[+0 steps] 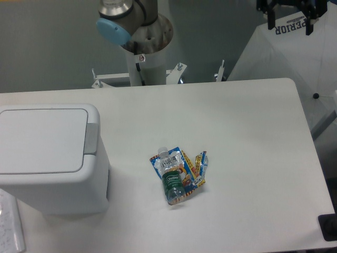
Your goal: Open the trash can
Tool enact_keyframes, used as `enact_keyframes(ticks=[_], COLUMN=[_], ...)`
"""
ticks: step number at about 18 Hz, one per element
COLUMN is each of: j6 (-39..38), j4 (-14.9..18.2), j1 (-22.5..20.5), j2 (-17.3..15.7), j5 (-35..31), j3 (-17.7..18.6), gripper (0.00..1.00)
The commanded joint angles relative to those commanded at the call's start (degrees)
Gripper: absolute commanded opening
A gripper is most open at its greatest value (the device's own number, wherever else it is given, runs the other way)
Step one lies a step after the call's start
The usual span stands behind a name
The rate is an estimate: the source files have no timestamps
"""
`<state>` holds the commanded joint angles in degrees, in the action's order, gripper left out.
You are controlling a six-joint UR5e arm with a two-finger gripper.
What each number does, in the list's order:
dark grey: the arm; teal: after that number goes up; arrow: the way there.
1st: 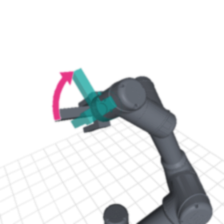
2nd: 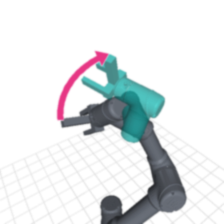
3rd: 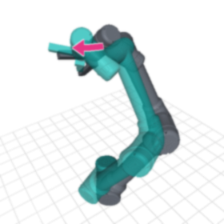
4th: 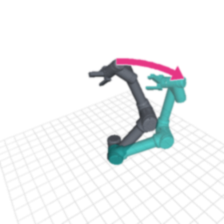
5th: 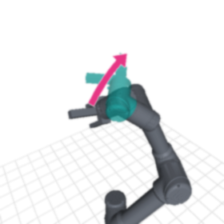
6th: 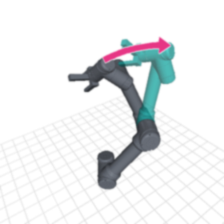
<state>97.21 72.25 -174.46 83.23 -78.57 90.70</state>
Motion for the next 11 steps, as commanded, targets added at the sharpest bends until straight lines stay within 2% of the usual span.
enact_keyframes(ticks=[7,11], j6=[-3.5,-15.3], j4=[0.0,-0.1], j1=[0.4,0.9], j2=[0.1,0.3], j5=[1.1,4.0], j3=[0.1,0.4], gripper=[1.00,1.00])
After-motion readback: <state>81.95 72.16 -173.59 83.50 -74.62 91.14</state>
